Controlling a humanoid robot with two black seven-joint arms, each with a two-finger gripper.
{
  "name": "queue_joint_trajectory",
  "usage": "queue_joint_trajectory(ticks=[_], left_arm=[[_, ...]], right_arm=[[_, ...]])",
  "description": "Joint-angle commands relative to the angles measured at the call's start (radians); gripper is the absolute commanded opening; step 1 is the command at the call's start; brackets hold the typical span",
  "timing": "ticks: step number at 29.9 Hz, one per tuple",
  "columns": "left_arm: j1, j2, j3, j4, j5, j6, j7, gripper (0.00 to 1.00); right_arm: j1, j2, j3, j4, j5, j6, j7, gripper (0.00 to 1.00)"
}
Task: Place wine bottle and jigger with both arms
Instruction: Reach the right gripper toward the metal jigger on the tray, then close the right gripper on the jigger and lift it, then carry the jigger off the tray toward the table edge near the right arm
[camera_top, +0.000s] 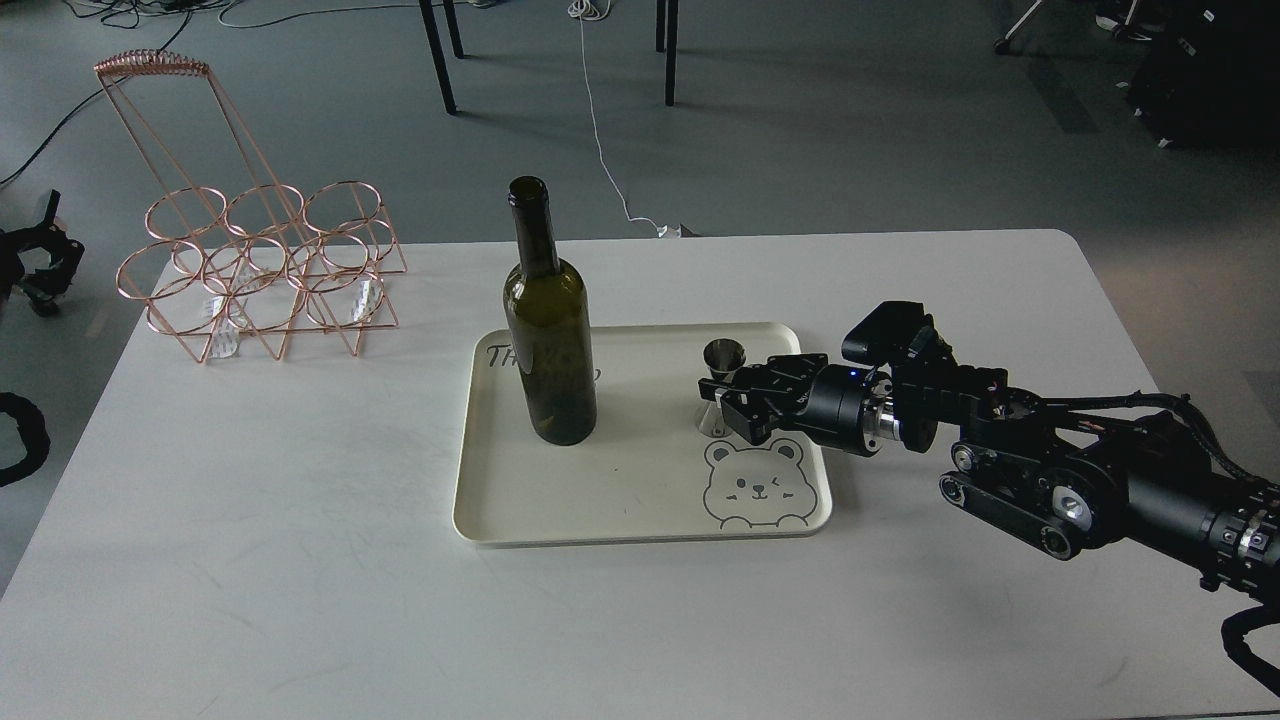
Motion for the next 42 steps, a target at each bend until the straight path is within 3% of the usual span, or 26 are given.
queue_joint_trajectory(ticks=[1, 6, 15, 28, 34, 42], left_arm=[[0.0, -0.001, 0.0, 0.0, -0.001, 0.0, 0.0, 0.98], [0.0, 0.001, 0.0, 0.0, 0.0, 0.0, 0.0, 0.98], [0.0, 0.002, 0.0, 0.0, 0.0, 0.0, 0.0, 0.98], [-0.002, 0.004, 0.002, -0.002, 0.0, 0.0, 0.001, 0.98], [-0.002, 0.002, 0.002, -0.002, 0.0, 0.0, 0.0, 0.98], [-0.003, 0.007, 0.002, -0.002, 0.0, 0.0, 0.003, 0.98]], right_arm=[[-0.001, 0.0, 0.0, -0.005, 0.001, -0.022, -0.003, 0.2], [-0.006, 0.006, 0.002, -0.043, 0.003, -0.056, -0.003, 0.05], [0.002, -0.017, 0.005, 0.007, 0.006, -0.123, -0.002, 0.05], [-0.026, -0.43, 0.123, 0.224, 0.018, -0.143, -0.023, 0.05], [-0.141, -0.473, 0.123, 0.146, 0.02, -0.252, -0.069, 0.04], [-0.231, -0.434, 0.121, -0.045, 0.023, -0.374, -0.071, 0.05]])
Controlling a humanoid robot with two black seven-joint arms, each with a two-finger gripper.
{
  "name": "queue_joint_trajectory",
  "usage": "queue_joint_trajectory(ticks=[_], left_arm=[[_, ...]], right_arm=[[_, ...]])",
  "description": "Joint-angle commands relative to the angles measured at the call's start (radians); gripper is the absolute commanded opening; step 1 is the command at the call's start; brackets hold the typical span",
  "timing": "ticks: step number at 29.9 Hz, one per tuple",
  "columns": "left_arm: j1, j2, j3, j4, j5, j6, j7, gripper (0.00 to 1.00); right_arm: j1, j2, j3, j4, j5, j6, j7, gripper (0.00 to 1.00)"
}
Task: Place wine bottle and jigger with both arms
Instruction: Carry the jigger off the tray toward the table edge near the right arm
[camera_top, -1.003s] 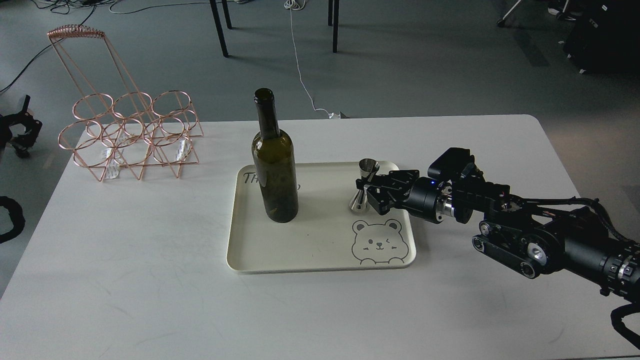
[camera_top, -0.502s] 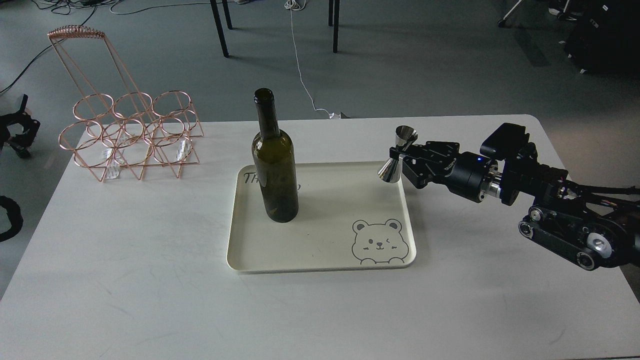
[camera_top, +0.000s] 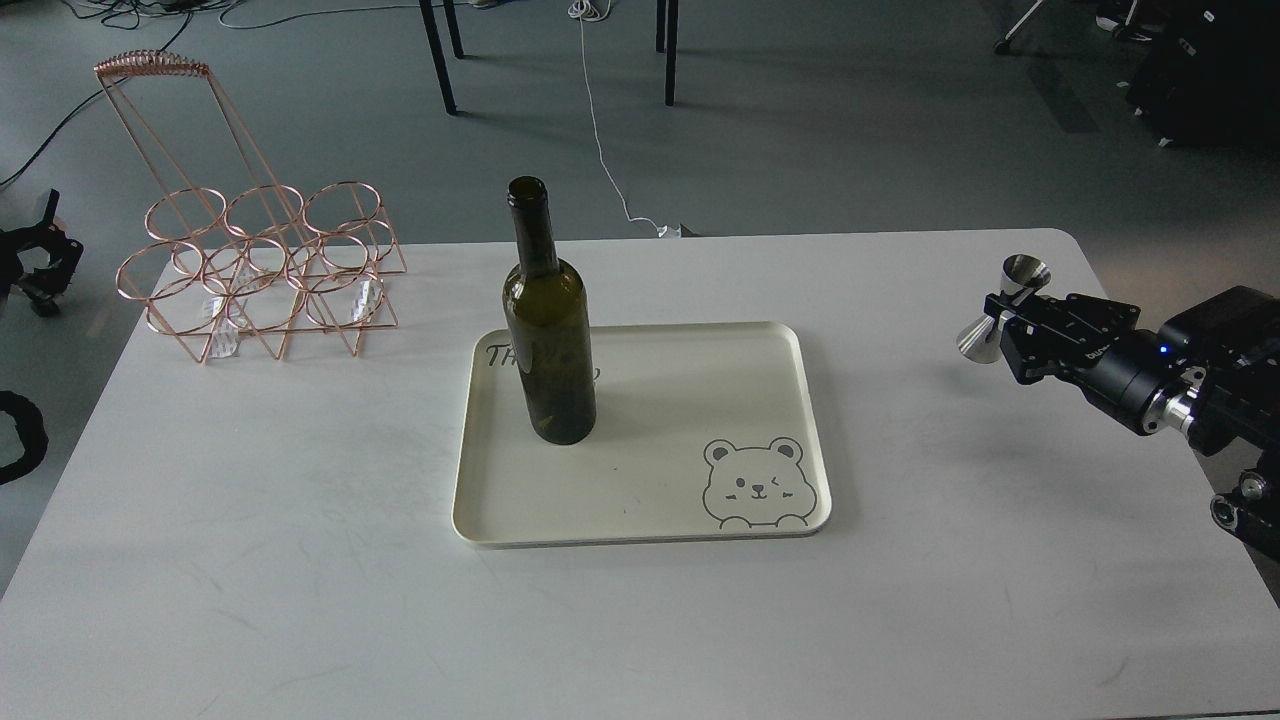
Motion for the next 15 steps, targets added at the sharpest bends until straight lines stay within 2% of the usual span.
queue_joint_trajectory(ticks=[1, 8, 15], left_arm=[[-0.001, 0.001, 0.0, 0.0, 0.0, 0.0, 0.002, 0.98], [-0.006, -0.004, 0.001, -0.002, 0.001, 0.0, 0.002, 0.98], [-0.006, 0.0, 0.001, -0.002, 0.001, 0.0, 0.002, 0.98]], right_arm=[[-0.037, 0.024, 0.001, -0.047, 0.01, -0.022, 0.002, 0.05], [-0.105, 0.053, -0.01, -0.047, 0.116, -0.022, 0.005, 0.06], [-0.109, 0.079, -0.01, -0.044, 0.116, -0.022, 0.005, 0.23]])
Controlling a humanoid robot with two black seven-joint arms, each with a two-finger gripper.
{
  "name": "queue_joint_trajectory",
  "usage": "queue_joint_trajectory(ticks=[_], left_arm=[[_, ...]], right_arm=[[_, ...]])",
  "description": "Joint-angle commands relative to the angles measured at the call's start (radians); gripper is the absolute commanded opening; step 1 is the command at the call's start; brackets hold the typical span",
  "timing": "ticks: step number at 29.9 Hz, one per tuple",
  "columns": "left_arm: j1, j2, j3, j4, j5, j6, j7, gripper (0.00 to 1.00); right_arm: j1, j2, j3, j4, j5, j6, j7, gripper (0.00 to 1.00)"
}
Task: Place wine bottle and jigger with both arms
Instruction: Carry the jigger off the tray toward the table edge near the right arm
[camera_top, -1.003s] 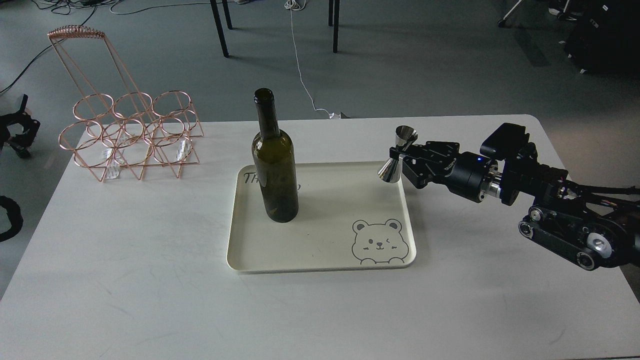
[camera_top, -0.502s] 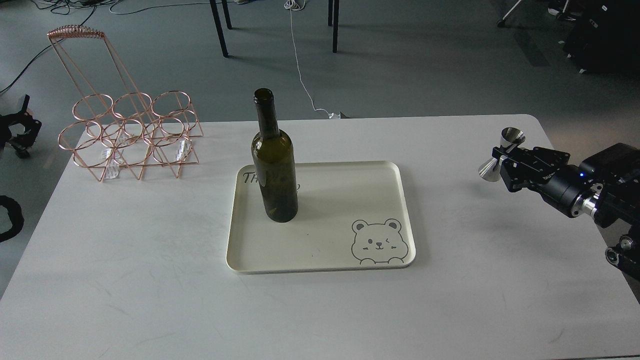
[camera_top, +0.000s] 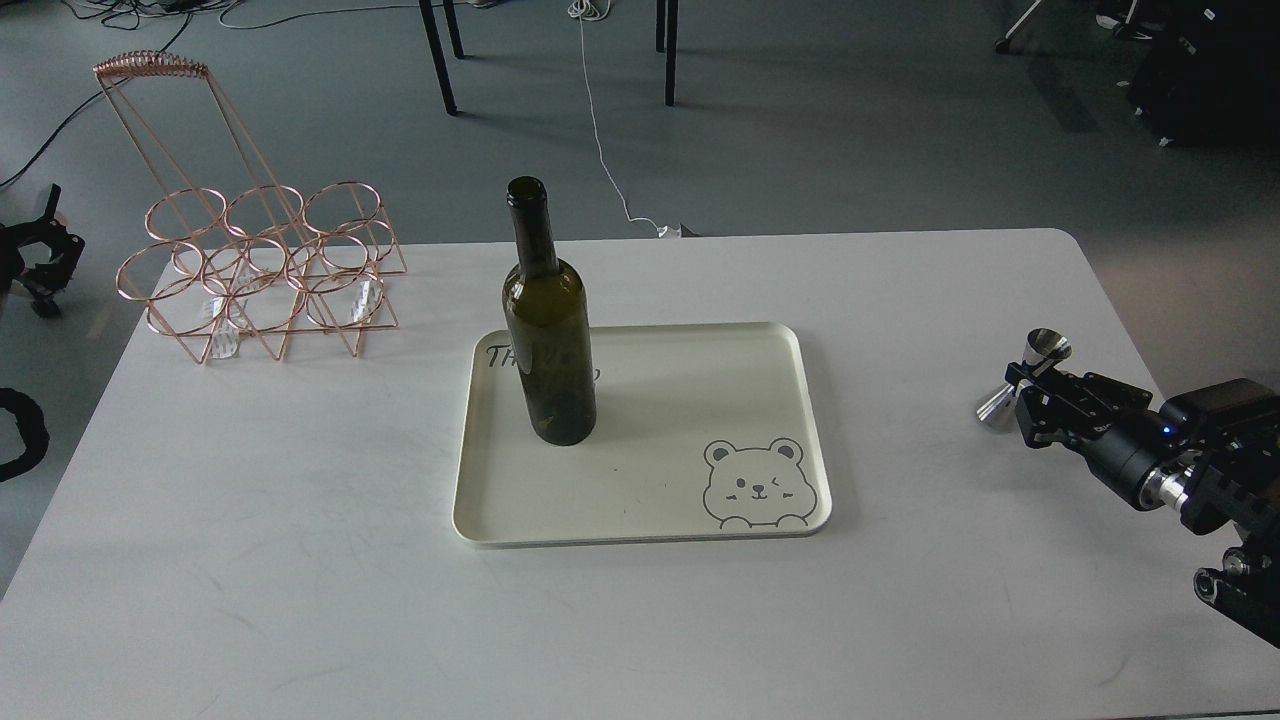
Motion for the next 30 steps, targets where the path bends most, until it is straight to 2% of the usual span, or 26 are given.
queue_joint_trajectory(ticks=[1, 3, 6, 13, 17, 20, 30], left_arm=[[0.002, 0.004, 0.0, 0.0, 0.0, 0.0, 0.0, 0.98], [0.004, 0.004, 0.0, 0.0, 0.0, 0.0, 0.0, 0.98], [0.004, 0.002, 0.0, 0.0, 0.0, 0.0, -0.002, 0.98], [0.003, 0.005, -0.002, 0.0, 0.0, 0.0, -0.002, 0.98], [0.003, 0.005, -0.002, -0.001, 0.0, 0.0, -0.002, 0.98], [0.003, 0.005, -0.002, -0.001, 0.0, 0.0, -0.003, 0.98], [0.003, 0.005, -0.002, -0.001, -0.002, 0.0, -0.002, 0.98]], right_arm=[[-0.001, 0.009, 0.0, 0.004, 0.002, 0.0, 0.0, 0.25], [-0.001, 0.009, 0.0, 0.009, 0.002, 0.0, 0.001, 0.32], [-0.002, 0.009, 0.0, 0.018, 0.002, 0.0, 0.008, 0.54], [-0.016, -0.004, -0.005, 0.052, 0.003, 0.0, 0.023, 0.7], [-0.042, -0.054, -0.005, 0.144, 0.003, 0.0, 0.023, 0.87], [-0.064, -0.116, -0.006, 0.211, 0.002, 0.0, 0.023, 0.93], [-0.082, -0.323, 0.023, 0.329, 0.01, 0.0, 0.037, 0.94]])
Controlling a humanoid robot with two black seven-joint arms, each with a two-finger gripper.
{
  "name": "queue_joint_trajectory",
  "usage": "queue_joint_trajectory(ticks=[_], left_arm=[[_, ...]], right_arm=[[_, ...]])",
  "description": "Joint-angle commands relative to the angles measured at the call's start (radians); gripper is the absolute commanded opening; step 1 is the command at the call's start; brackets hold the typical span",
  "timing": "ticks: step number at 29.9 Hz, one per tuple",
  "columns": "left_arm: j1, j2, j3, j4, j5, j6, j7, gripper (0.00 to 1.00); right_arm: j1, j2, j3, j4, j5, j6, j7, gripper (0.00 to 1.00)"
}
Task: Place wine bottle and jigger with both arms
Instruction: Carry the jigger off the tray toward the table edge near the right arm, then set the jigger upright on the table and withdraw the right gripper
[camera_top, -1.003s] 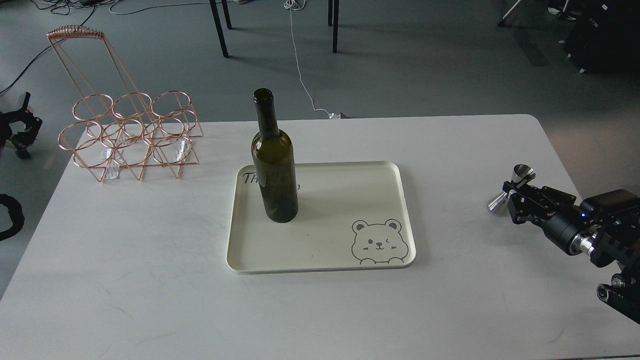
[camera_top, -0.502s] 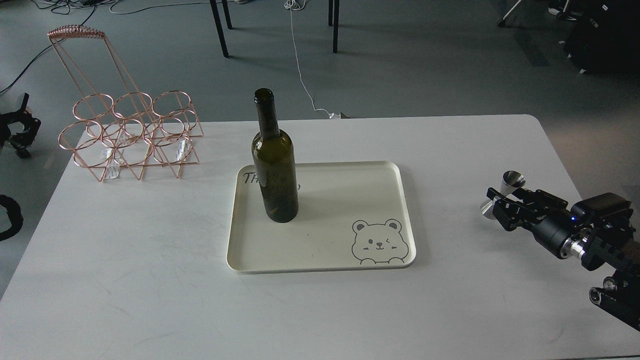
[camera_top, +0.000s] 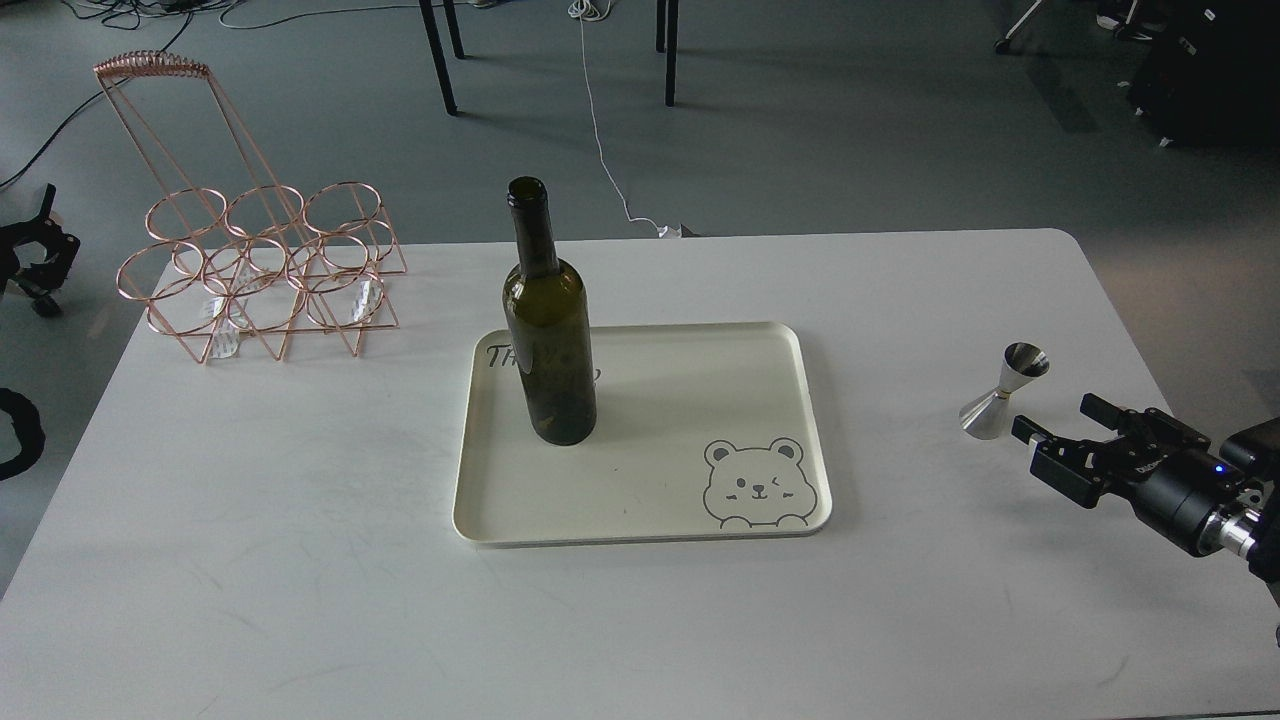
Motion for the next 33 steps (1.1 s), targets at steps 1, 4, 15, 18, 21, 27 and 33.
queue_joint_trajectory(ticks=[1, 4, 15, 18, 21, 27, 33], left_arm=[[0.0, 0.0, 0.0, 0.0, -0.001, 0.0, 0.001, 0.98], [-0.001, -0.002, 0.002, -0.001, -0.001, 0.0, 0.001, 0.98], [-0.003, 0.003, 0.002, -0.001, 0.001, 0.0, 0.004, 0.98], [-0.004, 0.003, 0.002, -0.007, 0.002, 0.0, 0.007, 0.98], [-0.008, 0.004, 0.002, -0.011, 0.002, 0.0, 0.013, 0.98], [-0.011, 0.035, 0.002, -0.012, 0.004, 0.0, 0.014, 0.98], [-0.008, 0.067, 0.003, -0.044, 0.018, 0.0, 0.018, 0.98]], right_arm=[[0.007, -0.067, 0.035, 0.043, 0.011, 0.0, 0.014, 0.94], [0.017, -0.086, 0.113, 0.051, 0.104, 0.0, 0.016, 0.95], [0.29, -0.025, 0.151, 0.029, 0.607, 0.062, 0.019, 0.97], [0.368, 0.049, 0.155, -0.023, 0.779, 0.139, 0.017, 0.97], [0.407, 0.11, 0.177, -0.098, 0.938, 0.218, 0.017, 0.98], [0.41, 0.276, 0.354, -0.414, 1.211, 0.54, 0.008, 0.99], [0.402, 0.391, 0.46, -0.724, 1.536, 0.915, -0.018, 0.99]])
